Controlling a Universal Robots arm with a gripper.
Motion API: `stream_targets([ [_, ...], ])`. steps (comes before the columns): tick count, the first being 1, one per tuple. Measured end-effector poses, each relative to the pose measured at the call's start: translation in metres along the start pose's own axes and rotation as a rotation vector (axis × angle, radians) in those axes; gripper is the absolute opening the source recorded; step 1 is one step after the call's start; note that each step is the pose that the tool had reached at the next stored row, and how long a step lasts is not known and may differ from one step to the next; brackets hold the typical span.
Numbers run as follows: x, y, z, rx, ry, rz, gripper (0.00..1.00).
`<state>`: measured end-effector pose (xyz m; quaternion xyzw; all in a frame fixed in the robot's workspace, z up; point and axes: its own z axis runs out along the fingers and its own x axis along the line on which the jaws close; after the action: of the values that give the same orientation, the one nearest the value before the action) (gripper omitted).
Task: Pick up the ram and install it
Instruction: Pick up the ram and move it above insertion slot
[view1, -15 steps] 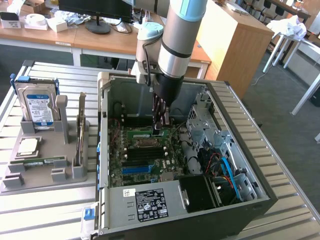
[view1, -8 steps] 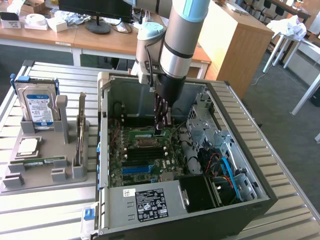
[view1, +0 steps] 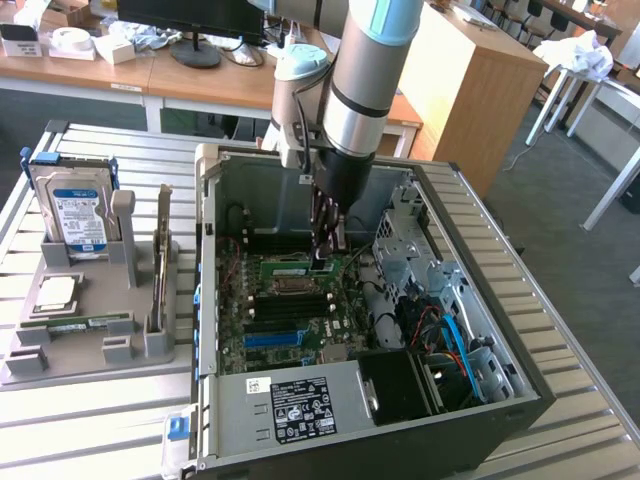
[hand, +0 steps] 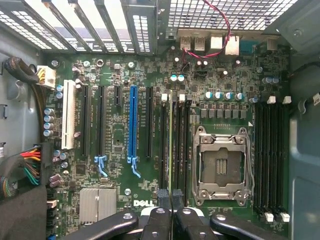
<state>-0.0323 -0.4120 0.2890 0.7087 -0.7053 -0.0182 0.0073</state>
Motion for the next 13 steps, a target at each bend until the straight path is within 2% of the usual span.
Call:
stream_targets([
  [13, 0.0001, -0.0004, 0.0083, 0.0, 0.0, 0.0, 0.12],
])
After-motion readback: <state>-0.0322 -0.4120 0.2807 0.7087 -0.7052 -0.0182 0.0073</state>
